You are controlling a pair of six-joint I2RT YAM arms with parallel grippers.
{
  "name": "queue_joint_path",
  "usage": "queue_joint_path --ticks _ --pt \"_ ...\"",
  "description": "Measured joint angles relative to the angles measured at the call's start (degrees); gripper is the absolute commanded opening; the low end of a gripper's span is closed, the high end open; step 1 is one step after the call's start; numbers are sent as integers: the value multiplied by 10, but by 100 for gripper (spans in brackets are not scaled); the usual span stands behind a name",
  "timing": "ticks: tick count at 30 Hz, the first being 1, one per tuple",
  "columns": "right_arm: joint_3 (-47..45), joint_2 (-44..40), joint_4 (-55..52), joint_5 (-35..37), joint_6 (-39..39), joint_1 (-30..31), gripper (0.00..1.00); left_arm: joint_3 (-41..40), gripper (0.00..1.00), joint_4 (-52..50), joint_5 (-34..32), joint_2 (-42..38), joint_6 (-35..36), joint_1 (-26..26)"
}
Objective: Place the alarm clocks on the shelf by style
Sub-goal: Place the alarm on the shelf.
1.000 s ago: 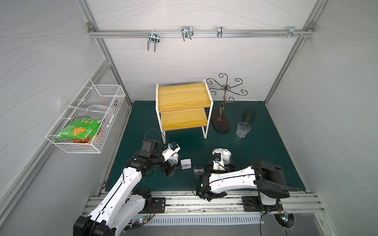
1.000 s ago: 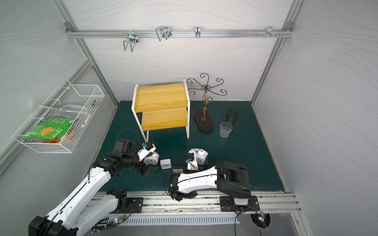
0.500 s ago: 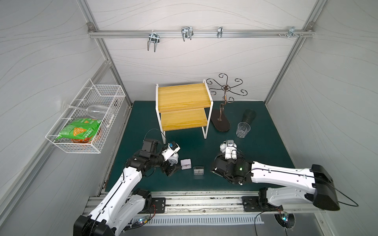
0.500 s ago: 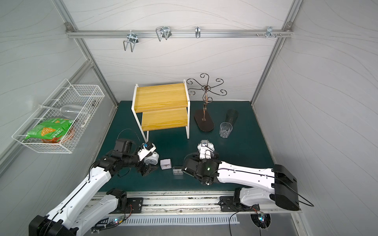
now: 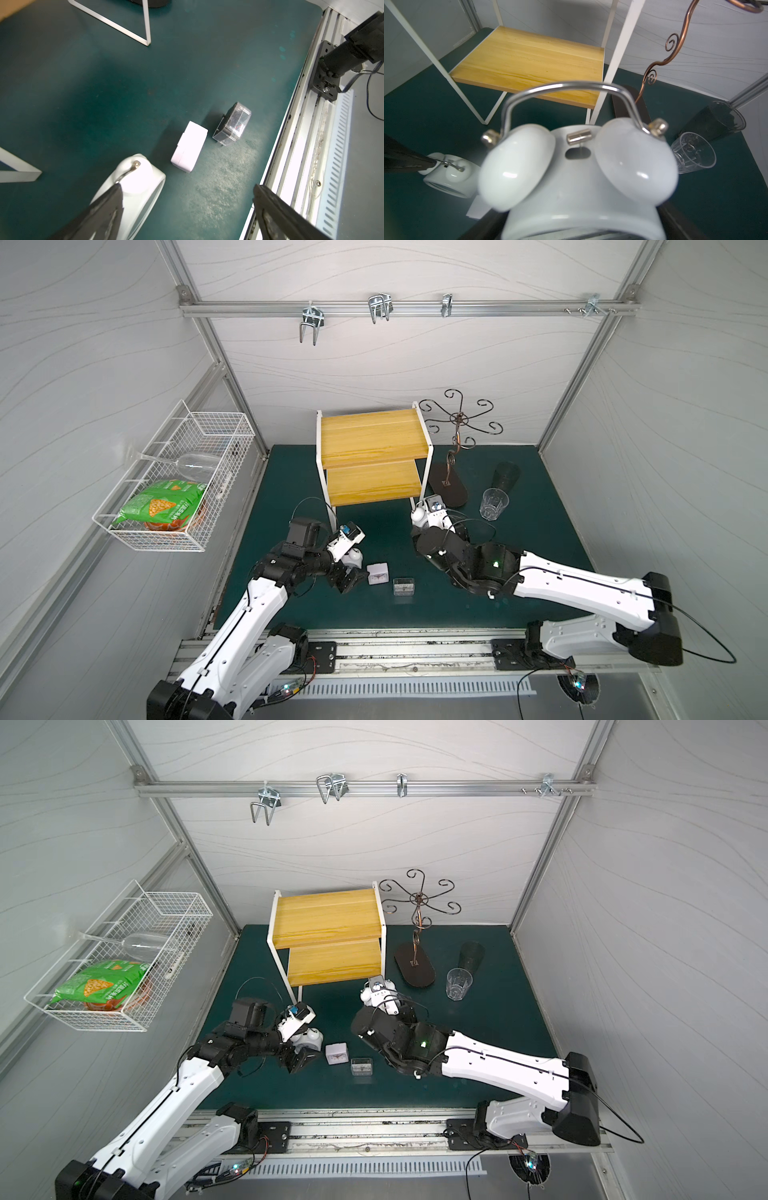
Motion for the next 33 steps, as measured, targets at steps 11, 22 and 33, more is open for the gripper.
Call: queue_joint_path --ticks 11,22,33 --pt "-23 28 117 -59 -57 -54 64 7 100 9 -53 -4 -54 15" --pt "-61 72 270 -101 -83 -102 63 7 100 30 -67 -18 -83 63" --pt "-34 156 339 -110 -101 -112 62 4 100 30 -67 -30 -85 74"
